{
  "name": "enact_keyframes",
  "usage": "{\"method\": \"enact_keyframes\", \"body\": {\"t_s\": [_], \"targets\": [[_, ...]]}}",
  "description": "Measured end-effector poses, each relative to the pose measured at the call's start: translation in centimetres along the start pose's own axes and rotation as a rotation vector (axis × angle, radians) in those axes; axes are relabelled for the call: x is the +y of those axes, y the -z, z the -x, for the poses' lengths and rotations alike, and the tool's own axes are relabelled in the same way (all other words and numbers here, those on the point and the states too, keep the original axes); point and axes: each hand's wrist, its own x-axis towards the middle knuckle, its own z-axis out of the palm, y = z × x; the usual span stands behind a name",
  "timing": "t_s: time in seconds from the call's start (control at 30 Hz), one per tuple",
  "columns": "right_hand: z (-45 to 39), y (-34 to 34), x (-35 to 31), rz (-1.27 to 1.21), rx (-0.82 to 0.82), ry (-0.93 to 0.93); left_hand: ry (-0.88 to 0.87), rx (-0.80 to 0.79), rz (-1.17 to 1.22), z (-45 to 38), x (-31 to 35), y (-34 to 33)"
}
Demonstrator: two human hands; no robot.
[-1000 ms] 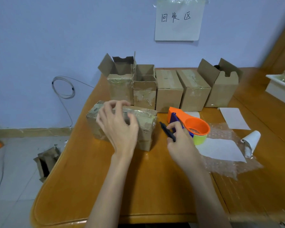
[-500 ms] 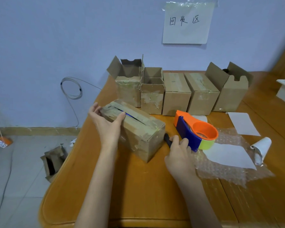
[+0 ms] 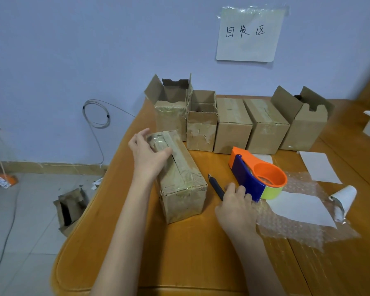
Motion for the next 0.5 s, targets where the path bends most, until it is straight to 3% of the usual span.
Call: {"method": "enact_keyframes", "body": {"t_s": [0.13,0.23,0.33,0.4,0.5], "targets": [[-0.1,0.9,-0.1,-0.058,0.048,0.036,0.046,-0.033,0.031,0.2,0.2,0.1],[0.0,3.3,-0.9,-0.411,0.187,0.196,0.093,-0.072,0.074,0.2,-0.1,0.1],[0.2,5.9,-3.3,-0.719,0.024,0.31,0.118,-0.091,0.144,0.3,-0.3,-0.1],[0.1,6.2,-5.0,-0.663,-0.107,0.337,0.121,-0.08,0.172,0.2,-0.3,-0.4],[-0.1,5.8,-6.7,-0.547,-0.133,0.338,0.124,-0.061,0.21,0.3,-0.4,-0.9]]}}
